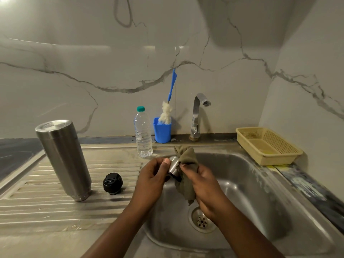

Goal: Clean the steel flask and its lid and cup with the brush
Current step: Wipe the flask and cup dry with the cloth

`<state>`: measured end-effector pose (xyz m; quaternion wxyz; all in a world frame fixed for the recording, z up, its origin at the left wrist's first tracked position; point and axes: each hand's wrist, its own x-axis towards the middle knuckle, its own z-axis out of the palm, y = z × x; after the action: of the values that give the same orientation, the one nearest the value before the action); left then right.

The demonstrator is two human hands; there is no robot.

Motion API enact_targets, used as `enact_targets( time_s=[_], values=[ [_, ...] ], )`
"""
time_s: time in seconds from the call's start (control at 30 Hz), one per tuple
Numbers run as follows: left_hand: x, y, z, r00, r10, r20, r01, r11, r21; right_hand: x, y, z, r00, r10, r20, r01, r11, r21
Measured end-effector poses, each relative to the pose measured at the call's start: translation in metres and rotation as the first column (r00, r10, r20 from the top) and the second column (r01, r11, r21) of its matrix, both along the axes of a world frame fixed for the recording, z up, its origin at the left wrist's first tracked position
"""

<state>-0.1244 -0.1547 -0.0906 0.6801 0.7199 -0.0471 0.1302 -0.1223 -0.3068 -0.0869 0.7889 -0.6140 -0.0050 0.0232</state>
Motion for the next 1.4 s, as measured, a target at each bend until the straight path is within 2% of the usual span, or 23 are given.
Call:
enact_targets(
  time_s=[0.1, 0.23, 0.33, 0.4, 0.53, 0.6, 0.7, 0.77, 0.87, 0.93, 1.03, 1.1, 1.2, 1.3, 1.4],
  values=[
    [-0.001, 0.003, 0.001, 1.000, -0.016, 0.022, 0.015, 0.998, 0.058, 0.000, -0.003, 0.000, 0.997, -0.063, 0.048, 0.068, 0.991, -0.114],
    [0.000, 0.004, -0.002, 0.999, -0.020, -0.029, 0.022, 0.996, 0.091, -0.001, -0.007, 0.001, 0.982, -0.146, 0.123, 0.164, 0.974, -0.157],
    [-0.001, 0.000, -0.002, 0.992, -0.108, -0.064, 0.101, 0.989, -0.107, -0.003, -0.006, 0.004, 0.972, -0.126, 0.197, 0.156, 0.977, -0.146],
    [-0.002, -0.001, -0.003, 0.979, -0.188, -0.074, 0.171, 0.966, -0.196, -0.004, -0.004, 0.006, 0.977, -0.100, 0.189, 0.125, 0.984, -0.126],
    [-0.002, 0.002, -0.003, 0.961, -0.271, -0.060, 0.259, 0.953, -0.158, -0.003, -0.006, 0.008, 0.996, -0.005, 0.089, 0.010, 0.998, -0.055],
    [-0.002, 0.004, -0.002, 0.949, -0.306, -0.079, 0.292, 0.944, -0.155, -0.003, -0.008, 0.009, 0.998, 0.018, 0.063, -0.013, 0.997, -0.070],
    [-0.001, 0.003, -0.003, 0.942, -0.312, -0.126, 0.287, 0.940, -0.186, -0.001, -0.012, 0.010, 0.991, -0.007, 0.131, 0.027, 0.988, -0.151],
    [0.000, 0.002, -0.003, 0.935, -0.322, -0.151, 0.274, 0.923, -0.270, -0.002, -0.014, 0.011, 0.977, -0.009, 0.215, 0.052, 0.979, -0.195],
    [0.002, 0.000, -0.002, 0.932, -0.324, -0.162, 0.245, 0.893, -0.377, -0.002, -0.014, 0.011, 0.964, -0.021, 0.265, 0.068, 0.983, -0.171],
    [0.004, -0.001, 0.001, 0.934, -0.311, -0.176, 0.198, 0.860, -0.470, 0.000, -0.013, 0.010, 0.970, -0.062, 0.234, 0.087, 0.991, -0.101],
    [0.007, 0.002, 0.005, 0.934, -0.288, -0.210, 0.099, 0.774, -0.625, 0.004, -0.014, 0.007, 0.986, -0.138, 0.091, 0.134, 0.990, 0.049],
    [0.009, 0.007, 0.006, 0.934, -0.274, -0.230, 0.050, 0.736, -0.675, 0.005, -0.015, 0.006, 0.990, -0.141, 0.007, 0.140, 0.986, 0.087],
    [0.012, 0.010, 0.004, 0.927, -0.262, -0.267, 0.000, 0.714, -0.701, 0.006, -0.016, 0.003, 0.988, -0.157, -0.014, 0.156, 0.987, -0.042],
    [0.014, 0.008, 0.001, 0.925, -0.229, -0.305, -0.040, 0.737, -0.674, 0.005, -0.014, 0.004, 0.995, -0.102, 0.001, 0.100, 0.972, -0.211],
    [0.014, 0.005, 0.000, 0.933, -0.209, -0.292, -0.029, 0.767, -0.641, 0.002, -0.010, 0.001, 0.989, -0.020, 0.147, 0.082, 0.899, -0.431]
  ],
)
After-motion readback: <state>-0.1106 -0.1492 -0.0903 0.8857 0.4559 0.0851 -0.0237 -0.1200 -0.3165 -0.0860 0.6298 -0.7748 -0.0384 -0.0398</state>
